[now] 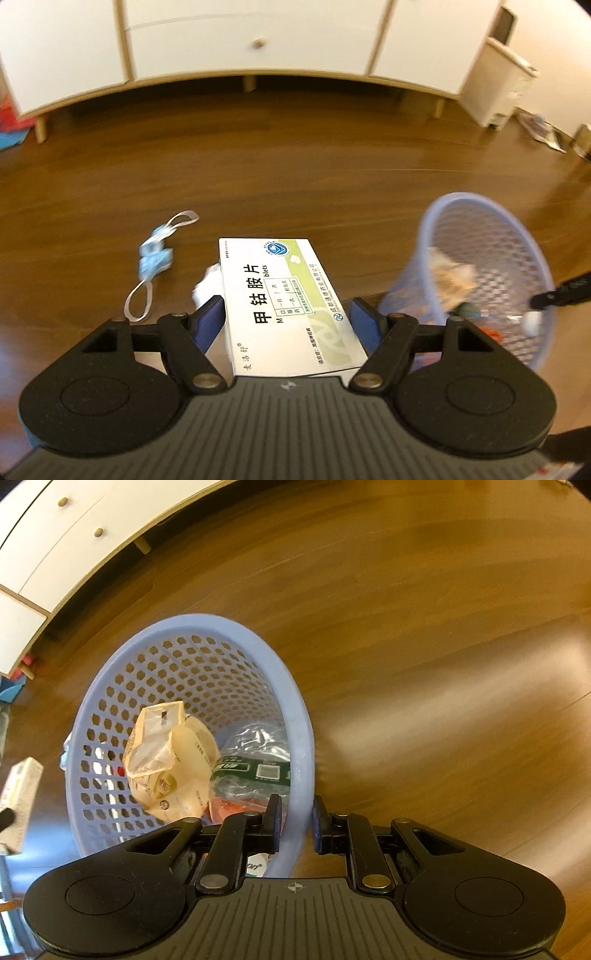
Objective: Collect trash
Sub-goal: 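Carry the medicine box over the wastebasket and open the left tool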
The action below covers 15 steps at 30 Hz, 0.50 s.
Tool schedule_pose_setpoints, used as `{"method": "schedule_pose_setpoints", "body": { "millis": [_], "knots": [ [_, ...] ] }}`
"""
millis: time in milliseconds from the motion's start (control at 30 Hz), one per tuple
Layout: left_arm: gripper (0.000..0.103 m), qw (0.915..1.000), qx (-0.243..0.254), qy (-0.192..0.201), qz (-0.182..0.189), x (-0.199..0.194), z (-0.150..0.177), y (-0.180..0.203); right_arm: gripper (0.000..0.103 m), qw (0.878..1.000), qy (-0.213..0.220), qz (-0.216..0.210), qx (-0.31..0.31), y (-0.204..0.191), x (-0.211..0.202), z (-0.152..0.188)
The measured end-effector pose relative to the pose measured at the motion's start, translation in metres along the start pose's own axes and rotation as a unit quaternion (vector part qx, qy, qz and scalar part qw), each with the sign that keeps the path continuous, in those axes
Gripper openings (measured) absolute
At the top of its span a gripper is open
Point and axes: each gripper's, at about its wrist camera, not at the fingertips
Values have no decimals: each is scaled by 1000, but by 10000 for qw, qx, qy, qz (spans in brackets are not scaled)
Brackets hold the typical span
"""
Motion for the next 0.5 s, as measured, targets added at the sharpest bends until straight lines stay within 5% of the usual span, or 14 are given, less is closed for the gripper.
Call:
{"method": "schedule_pose_setpoints", "body": {
  "millis": [500],
  "knots": [
    [70,9952,492,177,832,-25,-22,83,10,9968,424,458,-509,-15,-12,3]
  ]
}}
Point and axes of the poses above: each gripper's, at about its wrist camera, not at the fingertips, and x roughly the way its jaws point, y to its right, z to its underside, and after that the axes turned 1 degree about -y, right-handed
